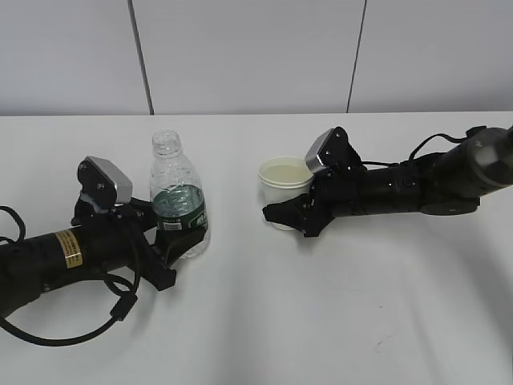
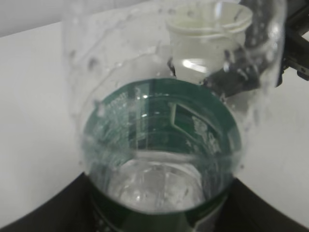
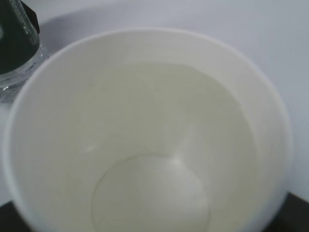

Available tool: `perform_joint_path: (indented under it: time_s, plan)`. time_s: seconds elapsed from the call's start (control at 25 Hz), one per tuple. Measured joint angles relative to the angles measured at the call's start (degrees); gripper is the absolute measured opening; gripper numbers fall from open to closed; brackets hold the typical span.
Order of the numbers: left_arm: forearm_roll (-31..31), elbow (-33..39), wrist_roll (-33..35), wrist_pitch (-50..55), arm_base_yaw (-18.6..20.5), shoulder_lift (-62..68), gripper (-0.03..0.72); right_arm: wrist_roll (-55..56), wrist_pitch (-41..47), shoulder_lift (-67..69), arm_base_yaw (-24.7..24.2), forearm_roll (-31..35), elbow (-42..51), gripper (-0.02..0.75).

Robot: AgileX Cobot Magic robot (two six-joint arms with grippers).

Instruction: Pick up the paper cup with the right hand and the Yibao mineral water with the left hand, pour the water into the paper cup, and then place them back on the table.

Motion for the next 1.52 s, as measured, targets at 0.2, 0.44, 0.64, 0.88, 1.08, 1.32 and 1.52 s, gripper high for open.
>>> perform_joint_path:
  time_s: [0.2, 0.44, 0.64, 0.88, 1.08, 1.32, 1.52]
  plan:
    - [0.0, 0.0, 0.0, 0.9, 0.0, 0.0, 0.407, 0.0, 0.0, 0.0, 0.0, 0.0, 0.0, 0.491]
    - [0.0, 0.0, 0.0, 1.88, 0.0, 0.0, 0.413, 0.0, -0.1, 0.0, 0.0, 0.0, 0.0, 0.491]
    - [-0.45, 0.0, 0.0, 2.62, 0.0, 0.0, 0.486, 0.0, -0.31, 0.0, 0.0, 0.0, 0.05, 0.491]
    - [-1.32, 0.0, 0.0, 2.64, 0.0, 0.0, 0.538, 0.0, -0.36, 0.0, 0.0, 0.0, 0.13, 0.491]
    - [-1.1, 0.41, 0.0, 2.64, 0.0, -0.07, 0.538, -0.7, -0.47, 0.0, 0.0, -0.13, 0.13, 0.496]
    - [-1.35, 1.73, 0.0, 2.82, 0.0, -0.83, 0.538, 0.58, -0.36, 0.0, 0.0, -3.79, 0.13, 0.633]
    - [-1.64, 2.3, 0.1, 2.76, 0.0, -1.16, 0.554, 3.5, 1.07, 0.0, -0.13, -6.97, 0.13, 0.662]
